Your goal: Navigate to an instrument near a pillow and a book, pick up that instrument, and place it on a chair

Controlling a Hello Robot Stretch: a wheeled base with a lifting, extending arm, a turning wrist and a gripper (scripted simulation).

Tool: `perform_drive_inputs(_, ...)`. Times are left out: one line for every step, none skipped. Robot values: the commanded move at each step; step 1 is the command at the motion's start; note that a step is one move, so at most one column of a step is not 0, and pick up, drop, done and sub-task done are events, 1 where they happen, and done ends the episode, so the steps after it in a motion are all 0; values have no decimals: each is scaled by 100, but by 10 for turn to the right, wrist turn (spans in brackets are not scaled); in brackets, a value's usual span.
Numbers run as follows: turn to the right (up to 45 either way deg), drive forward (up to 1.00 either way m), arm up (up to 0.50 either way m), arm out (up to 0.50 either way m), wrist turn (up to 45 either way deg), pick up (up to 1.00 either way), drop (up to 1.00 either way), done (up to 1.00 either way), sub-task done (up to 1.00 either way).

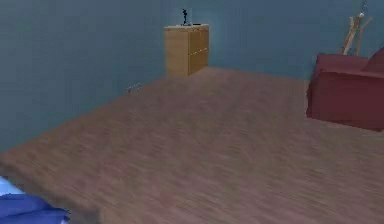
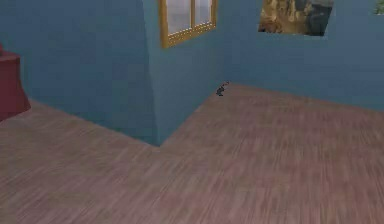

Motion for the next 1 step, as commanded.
perform_drive_inputs(180, 0, 0, 0, 0, 0, 0, 0, 0)
